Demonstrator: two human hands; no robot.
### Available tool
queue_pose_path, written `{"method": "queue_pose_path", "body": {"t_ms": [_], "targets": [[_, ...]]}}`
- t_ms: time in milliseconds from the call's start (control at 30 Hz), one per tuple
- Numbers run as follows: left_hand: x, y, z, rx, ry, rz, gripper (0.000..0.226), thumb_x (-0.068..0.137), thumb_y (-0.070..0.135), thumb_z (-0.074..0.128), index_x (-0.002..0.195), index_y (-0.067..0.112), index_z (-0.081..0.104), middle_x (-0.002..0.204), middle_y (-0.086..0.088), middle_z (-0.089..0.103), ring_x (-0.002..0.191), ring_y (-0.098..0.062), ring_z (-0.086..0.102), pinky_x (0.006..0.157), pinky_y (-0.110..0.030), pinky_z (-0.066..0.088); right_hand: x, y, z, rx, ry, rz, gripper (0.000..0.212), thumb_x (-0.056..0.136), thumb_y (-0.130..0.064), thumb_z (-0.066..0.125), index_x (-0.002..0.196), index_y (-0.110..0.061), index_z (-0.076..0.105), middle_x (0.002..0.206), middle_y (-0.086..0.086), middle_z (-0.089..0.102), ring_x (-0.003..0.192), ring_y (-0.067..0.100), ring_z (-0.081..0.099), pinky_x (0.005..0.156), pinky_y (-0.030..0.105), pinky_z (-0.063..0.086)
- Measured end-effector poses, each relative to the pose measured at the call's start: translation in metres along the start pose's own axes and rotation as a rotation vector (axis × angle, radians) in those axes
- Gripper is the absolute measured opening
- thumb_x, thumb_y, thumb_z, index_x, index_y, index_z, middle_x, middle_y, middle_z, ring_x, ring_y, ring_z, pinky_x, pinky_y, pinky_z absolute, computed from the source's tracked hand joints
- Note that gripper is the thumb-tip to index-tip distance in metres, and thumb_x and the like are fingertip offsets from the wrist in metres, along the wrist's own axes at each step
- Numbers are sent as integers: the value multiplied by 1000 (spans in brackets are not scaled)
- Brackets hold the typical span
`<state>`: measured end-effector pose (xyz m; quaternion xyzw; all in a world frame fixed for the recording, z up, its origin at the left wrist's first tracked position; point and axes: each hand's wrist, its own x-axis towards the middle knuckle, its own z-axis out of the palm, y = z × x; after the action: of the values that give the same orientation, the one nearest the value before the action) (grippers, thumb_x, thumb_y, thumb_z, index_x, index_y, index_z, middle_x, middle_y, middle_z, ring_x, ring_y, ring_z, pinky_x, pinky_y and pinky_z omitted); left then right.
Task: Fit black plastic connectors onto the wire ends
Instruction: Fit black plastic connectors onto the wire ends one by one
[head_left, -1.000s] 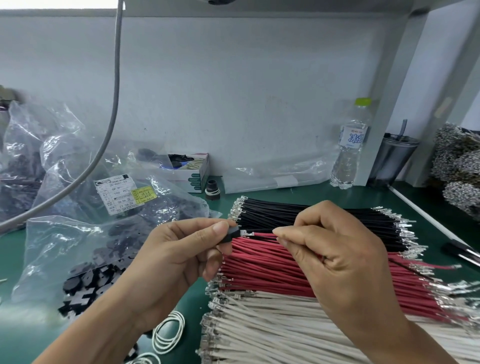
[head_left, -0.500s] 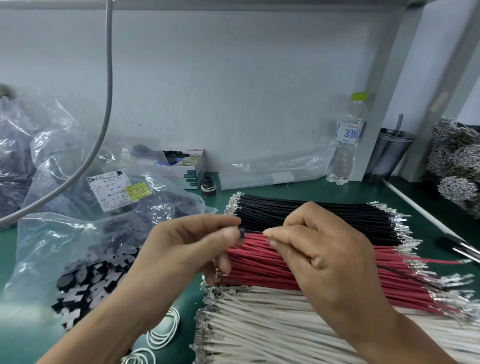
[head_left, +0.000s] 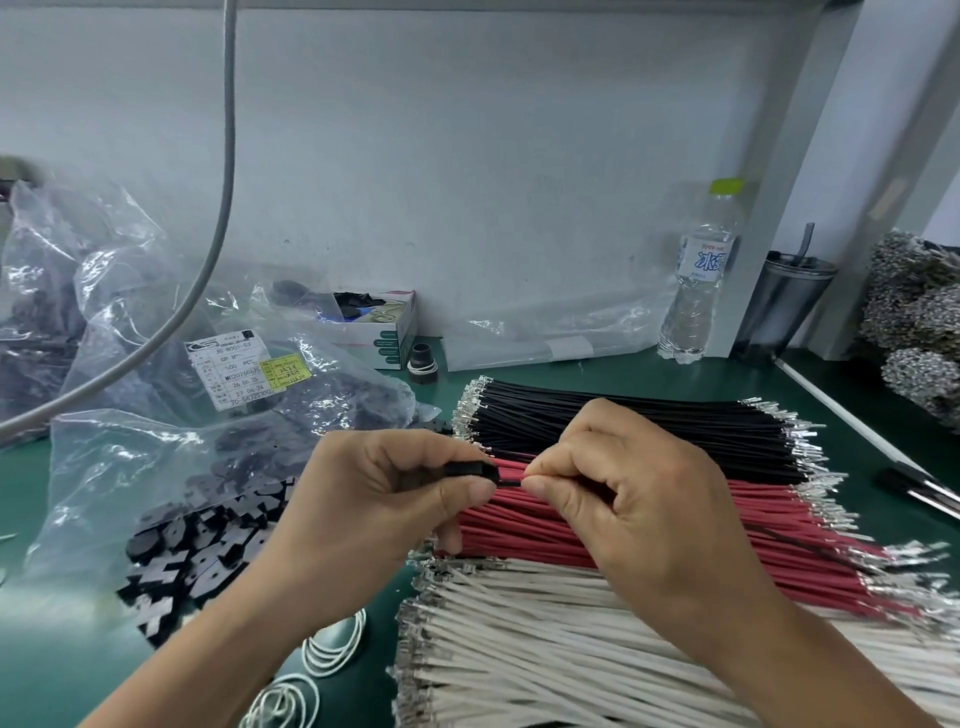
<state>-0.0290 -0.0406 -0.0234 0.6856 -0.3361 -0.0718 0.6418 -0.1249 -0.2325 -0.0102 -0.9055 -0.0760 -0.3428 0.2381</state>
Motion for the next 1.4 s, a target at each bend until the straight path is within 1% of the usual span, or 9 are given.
{"method": "queue_pose_path", "body": {"t_ms": [100, 167, 300, 467, 633, 767, 933, 1100, 1400], "targets": [[1, -4, 1, 33, 32, 3, 17, 75, 19, 82, 91, 24, 84, 73, -9, 77, 50, -20, 64, 55, -27, 55, 2, -1, -11, -204, -43, -41, 8, 85, -36, 77, 81, -32, 71, 83, -19, 55, 80, 4, 52, 61, 19, 43], [3, -6, -1, 57, 96, 15, 16, 75, 16, 83, 90, 22, 84, 66, -6, 75, 47, -18, 63, 52, -21, 52, 2, -5, -20, -147, -118, -48, 12, 80, -45, 77, 81, -35, 69, 87, -20, 55, 84, 3, 54, 67, 20, 43], [3, -5, -1, 77, 146, 24, 15, 75, 17, 83, 88, 22, 84, 60, -2, 73, 44, -11, 61, 45, -11, 44, -1, -19, -15, -55, -566, 38, 38, 73, -70, 65, 102, -46, 65, 101, -28, 57, 94, -7, 53, 72, 16, 38], [2, -6, -1, 84, 163, 48, 16, 73, 22, 84, 89, 25, 83, 59, 0, 72, 43, -8, 59, 46, -11, 43, -1, -19, -12, 1, -594, 93, 9, 84, -39, 69, 93, -37, 70, 98, -32, 61, 93, -6, 57, 79, 20, 47], [2, -9, -1, 88, 147, 54, 14, 76, 22, 83, 90, 26, 83, 59, 3, 72, 41, -5, 57, 46, -10, 42, -4, -20, -12, -63, -630, 71, 18, 82, -50, 65, 97, -41, 66, 101, -37, 57, 93, -11, 53, 68, 13, 36], [3, -8, 0, 63, 140, 35, 15, 75, 20, 84, 89, 24, 84, 60, 0, 73, 43, -6, 58, 46, -11, 43, -1, -15, -14, -23, -571, 106, 8, 85, -40, 65, 93, -40, 65, 95, -36, 60, 88, -9, 57, 69, 15, 39], [4, -4, -3, -25, 125, -27, 18, 70, 17, 84, 88, 18, 84, 64, -8, 74, 47, -13, 62, 47, -15, 46, 7, -3, -27, 268, -355, 306, 7, 89, -32, 65, 90, -39, 67, 73, -12, 68, 61, 5, 62, 56, 23, 50], [3, -2, -6, -27, 120, -66, 21, 68, 21, 85, 89, 21, 84, 64, -13, 73, 50, -17, 63, 45, -20, 45, 3, -4, -21, 58, -131, 243, 4, 83, -36, 64, 79, -37, 66, 92, -21, 63, 85, 4, 61, 68, 28, 49], [4, -2, -7, -61, 119, -67, 24, 66, 25, 86, 89, 20, 84, 60, -14, 71, 49, -16, 62, 45, -21, 46, 0, -7, -15, -96, -44, 118, 8, 85, -36, 64, 77, -37, 66, 83, -18, 60, 76, 7, 61, 62, 32, 51]]}}
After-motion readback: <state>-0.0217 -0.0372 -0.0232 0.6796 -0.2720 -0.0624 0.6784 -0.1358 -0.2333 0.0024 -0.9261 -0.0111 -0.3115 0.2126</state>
